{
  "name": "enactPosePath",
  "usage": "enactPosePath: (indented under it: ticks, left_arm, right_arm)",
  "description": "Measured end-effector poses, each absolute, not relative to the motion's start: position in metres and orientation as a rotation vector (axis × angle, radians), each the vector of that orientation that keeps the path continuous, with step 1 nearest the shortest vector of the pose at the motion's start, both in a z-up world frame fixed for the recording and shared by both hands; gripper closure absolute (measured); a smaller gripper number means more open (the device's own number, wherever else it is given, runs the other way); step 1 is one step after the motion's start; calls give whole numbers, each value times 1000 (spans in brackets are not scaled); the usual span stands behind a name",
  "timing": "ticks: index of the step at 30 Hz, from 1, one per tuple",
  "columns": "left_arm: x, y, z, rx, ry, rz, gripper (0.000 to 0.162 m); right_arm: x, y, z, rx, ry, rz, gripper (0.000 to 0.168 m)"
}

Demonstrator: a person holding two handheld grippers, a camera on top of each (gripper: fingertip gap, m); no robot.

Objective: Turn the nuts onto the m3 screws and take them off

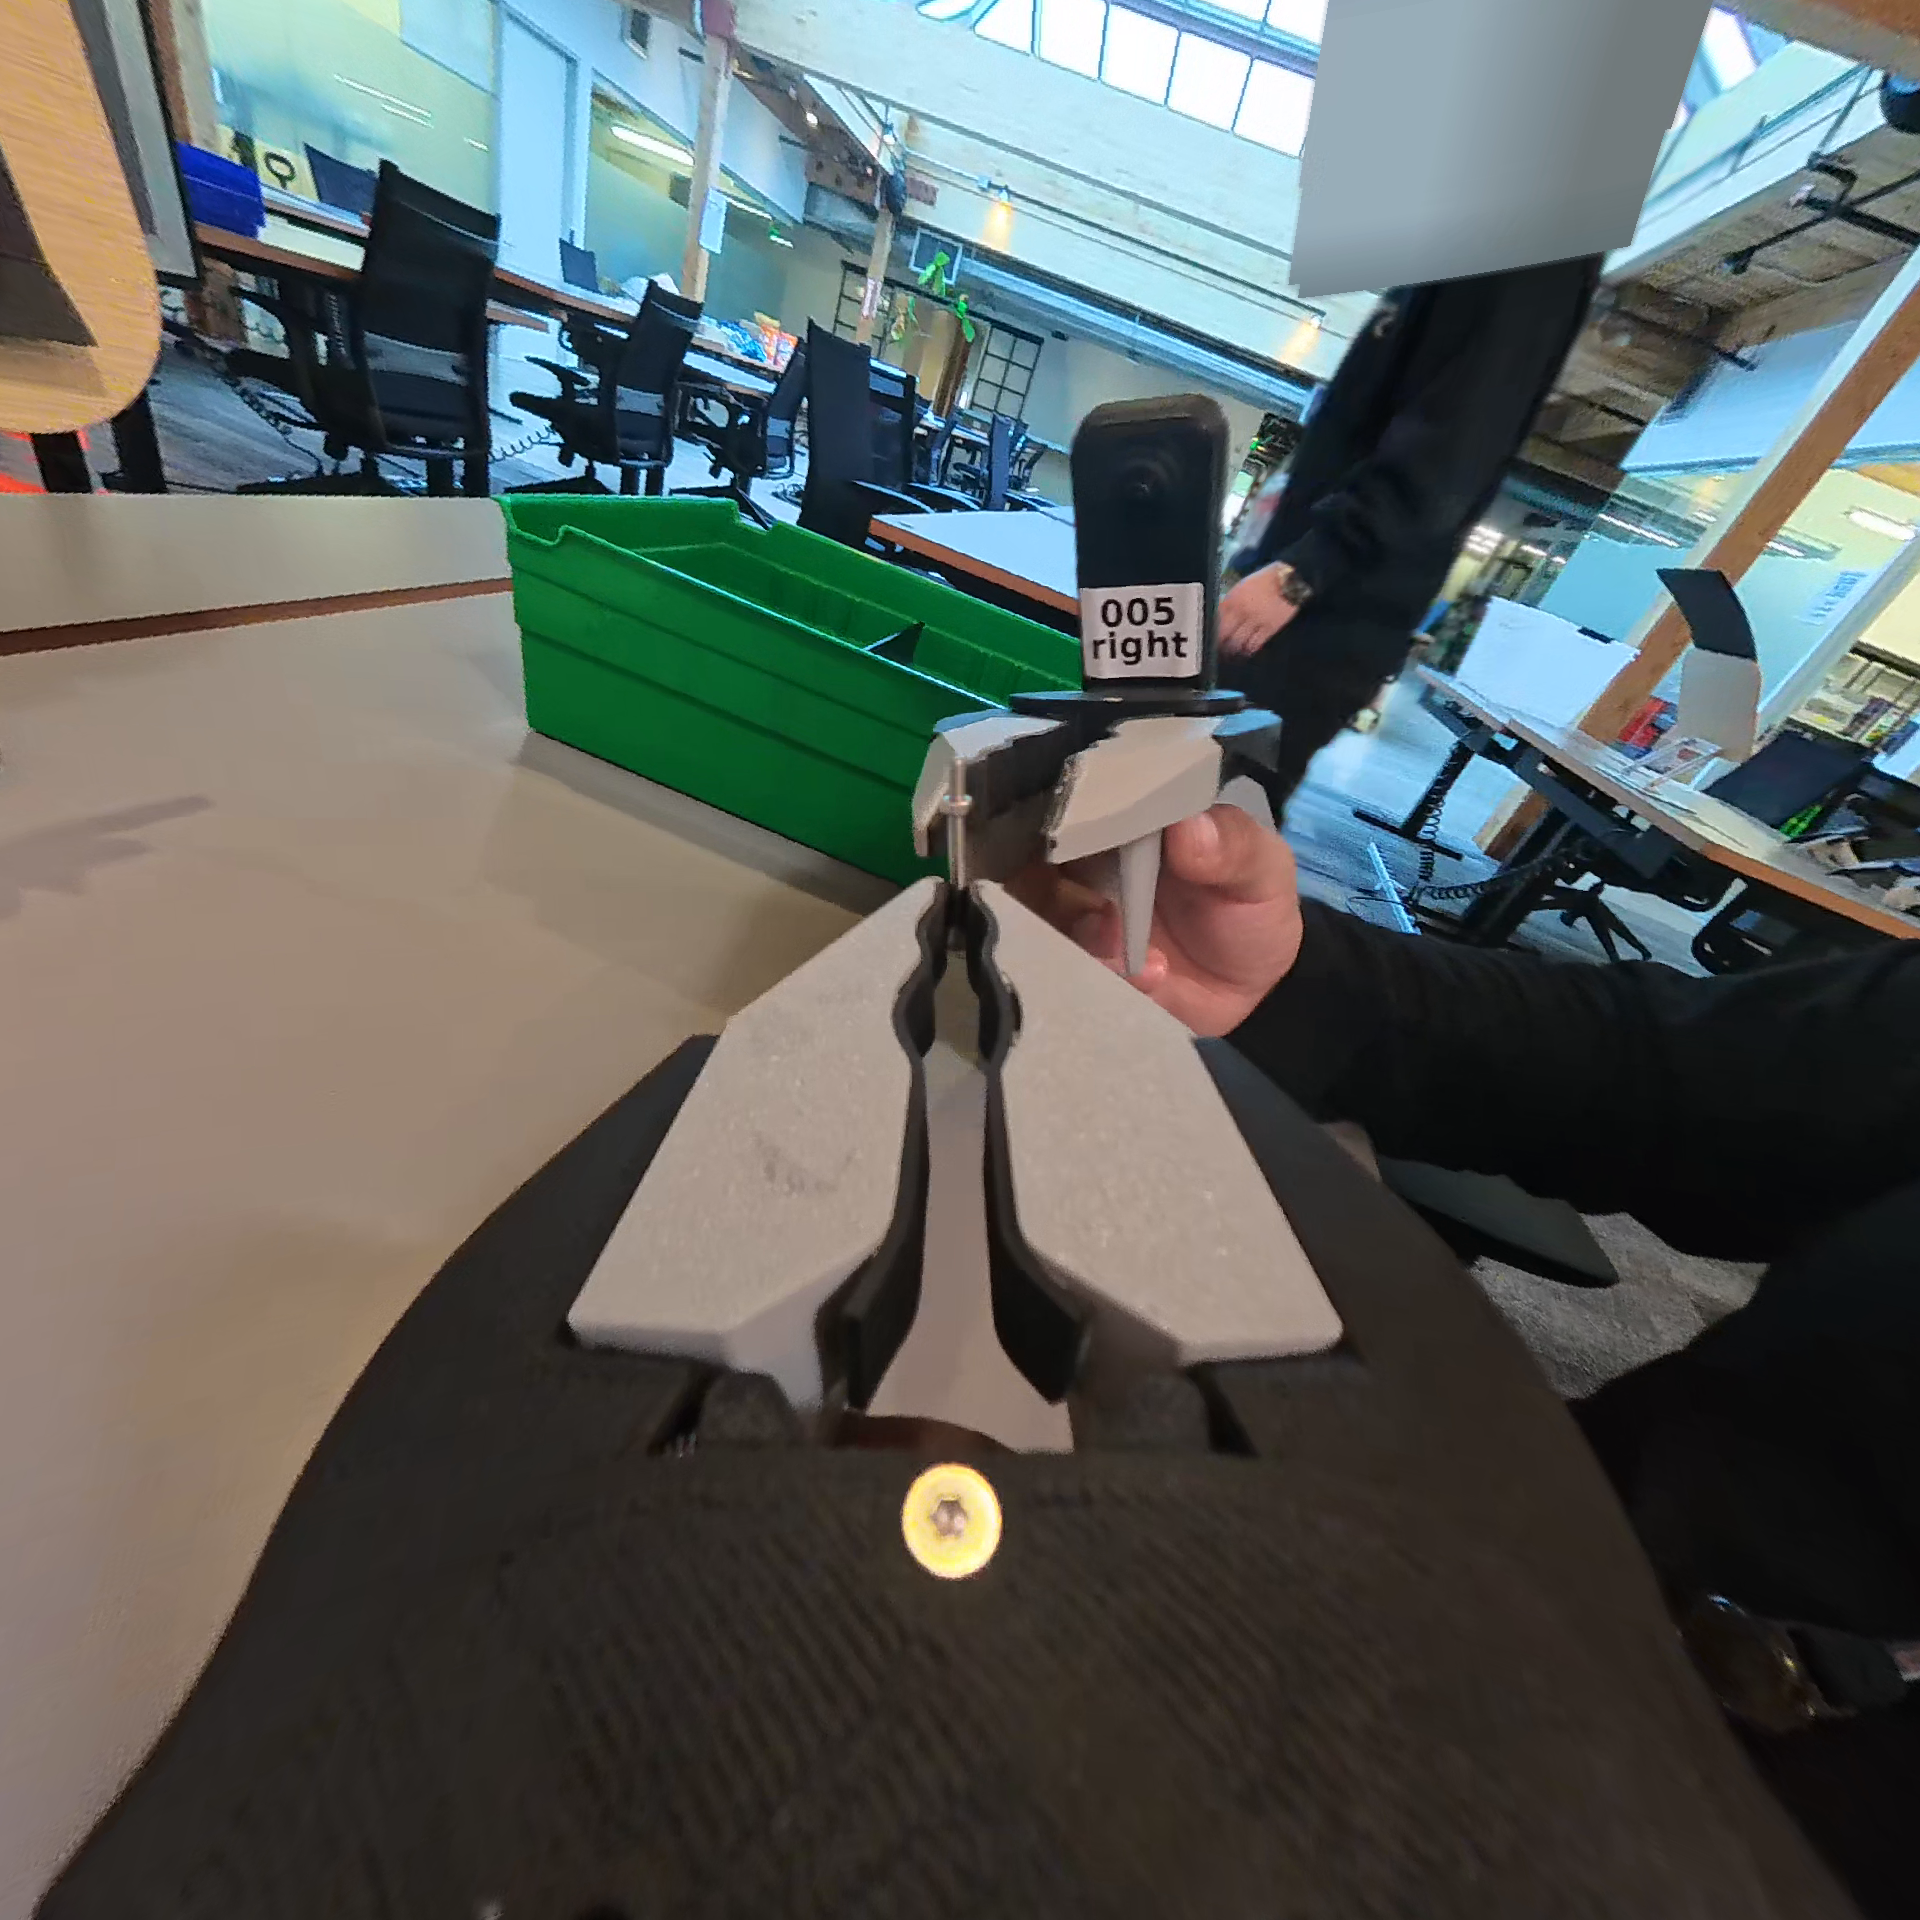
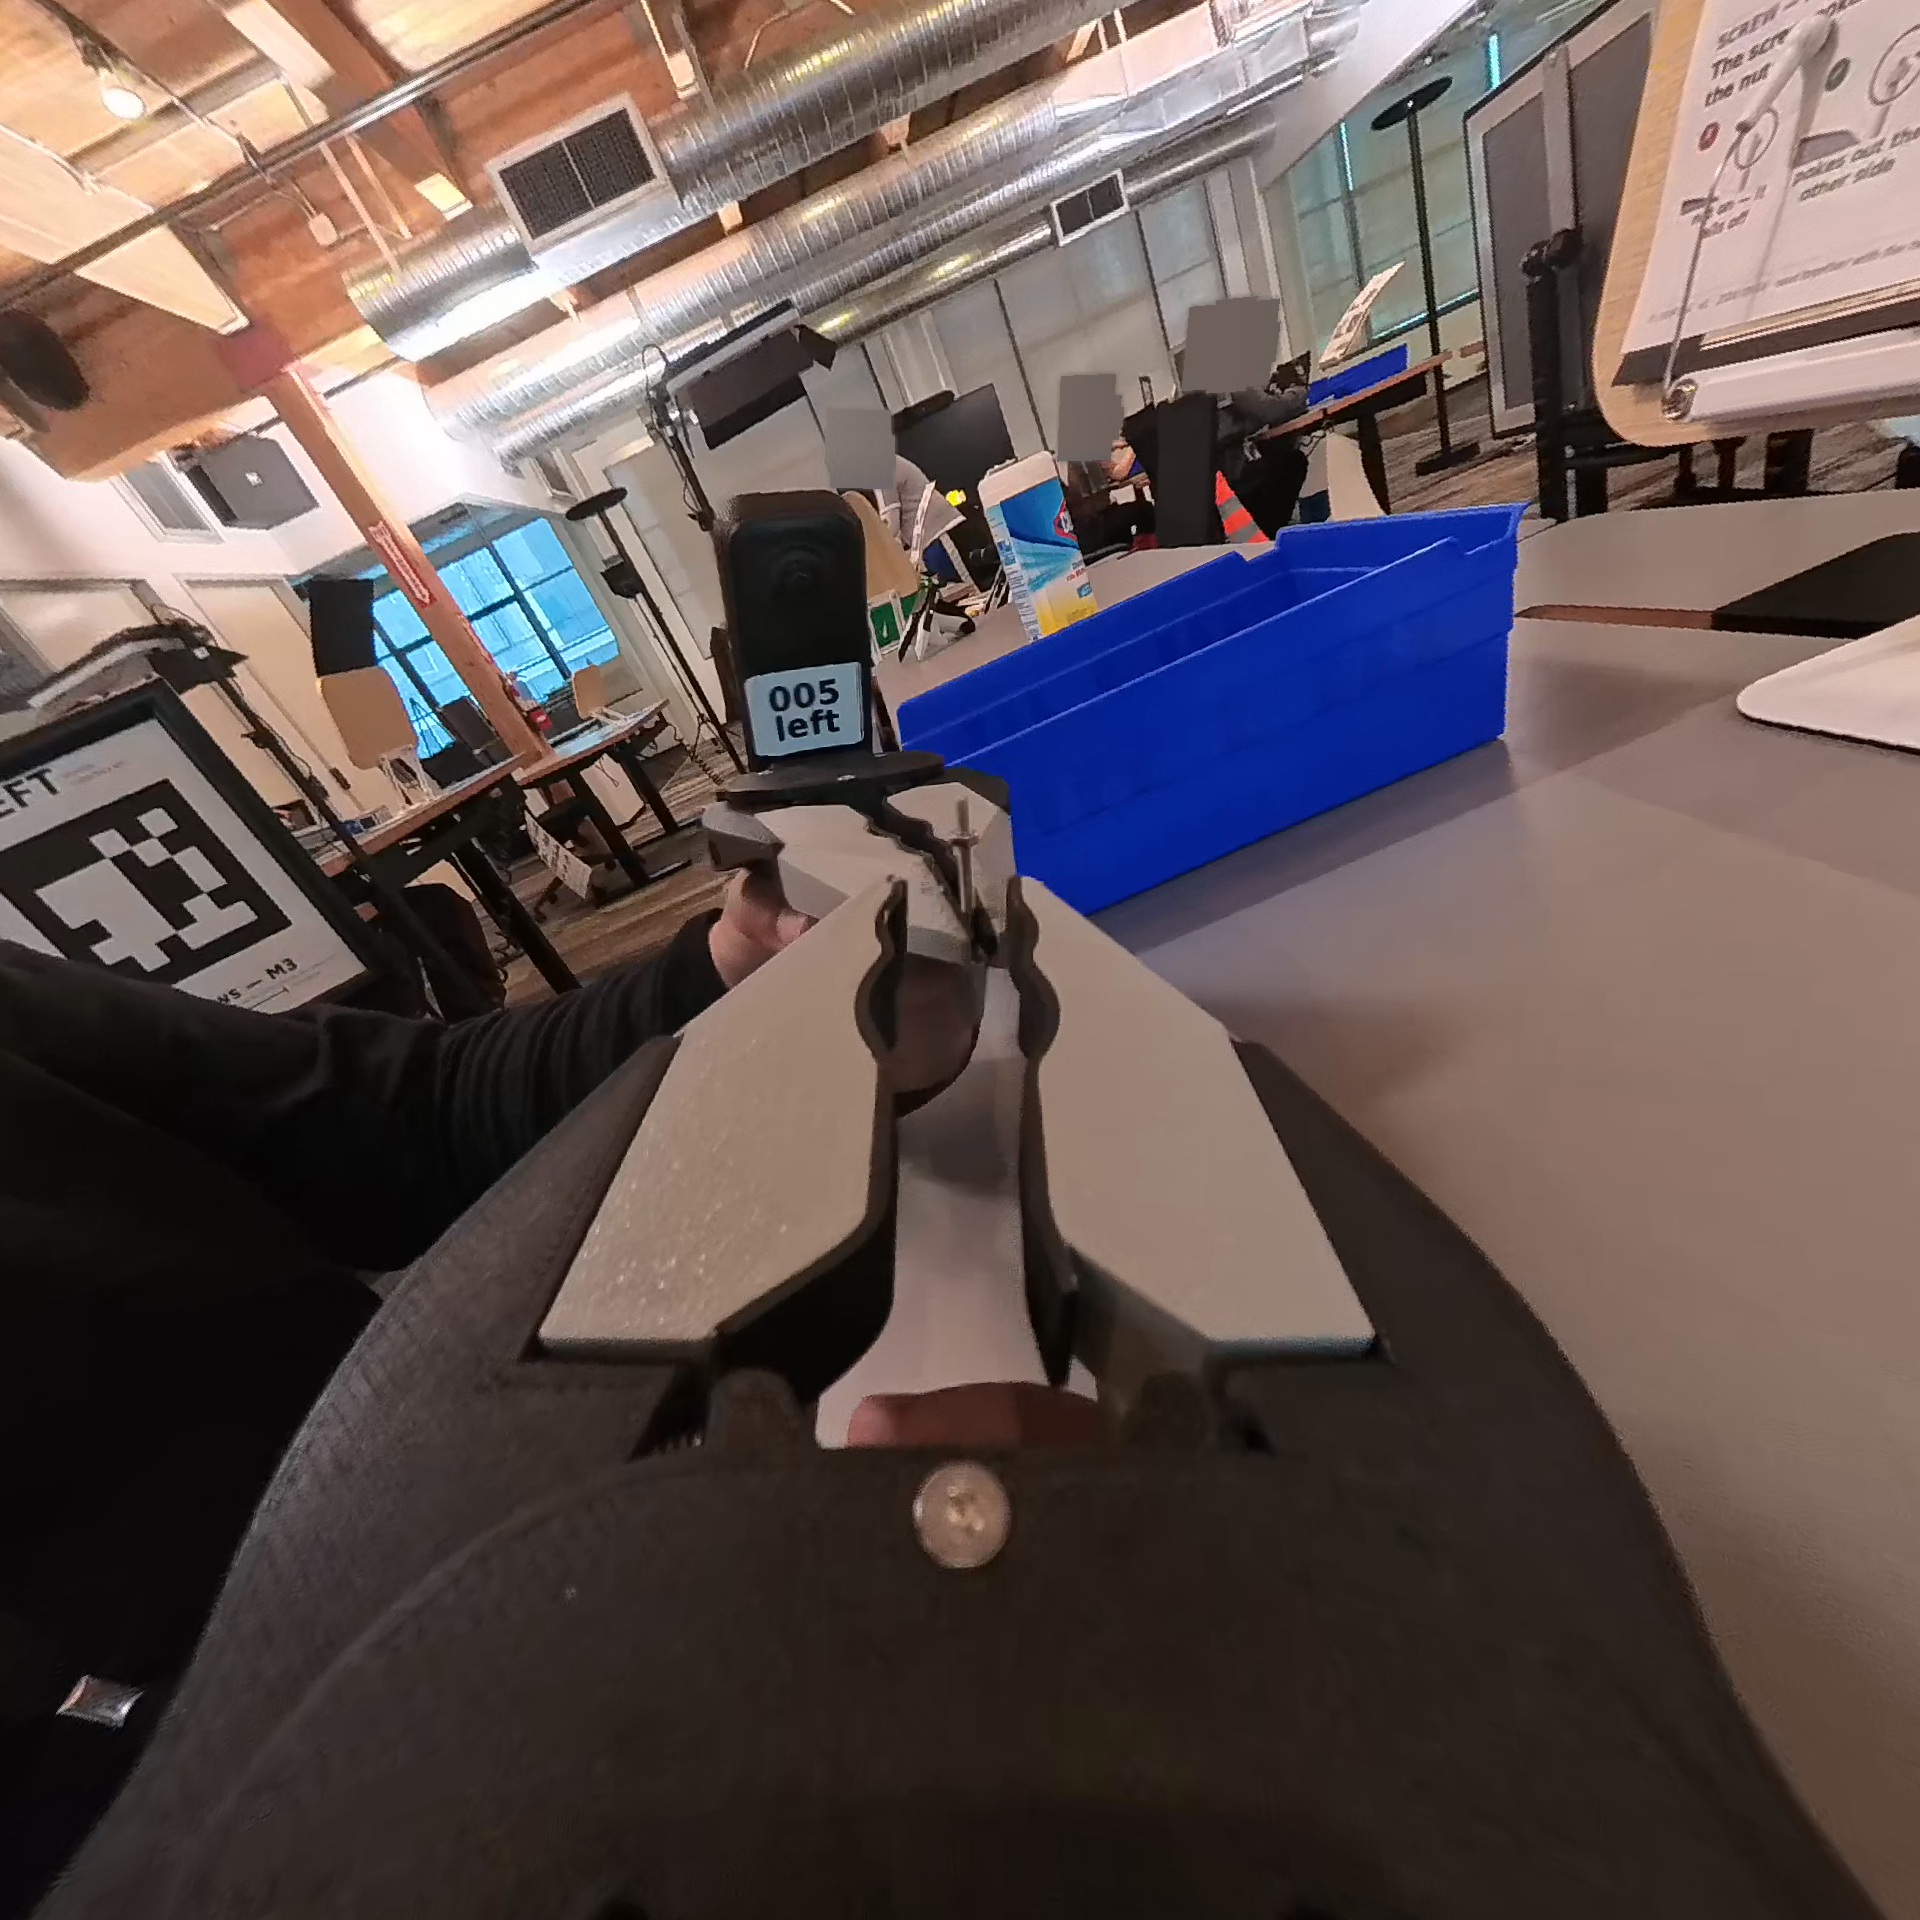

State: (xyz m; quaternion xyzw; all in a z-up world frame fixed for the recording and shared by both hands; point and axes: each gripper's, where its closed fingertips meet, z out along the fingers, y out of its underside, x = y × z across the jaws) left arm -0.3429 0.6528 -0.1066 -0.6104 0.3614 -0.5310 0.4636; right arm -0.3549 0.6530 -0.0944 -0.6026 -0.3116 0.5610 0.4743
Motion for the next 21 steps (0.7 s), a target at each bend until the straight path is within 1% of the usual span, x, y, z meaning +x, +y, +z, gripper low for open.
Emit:
enactPosePath:
  ticks: [13,21]
  left_arm:
    - [-341,654,-110,-1515,897,-1276,162]
    - [-337,654,-117,-1532,931,-1216,162]
  right_arm:
    - [-353,654,-89,-1444,-757,1312,152]
    - [-362,657,-96,-1472,-790,1146,149]
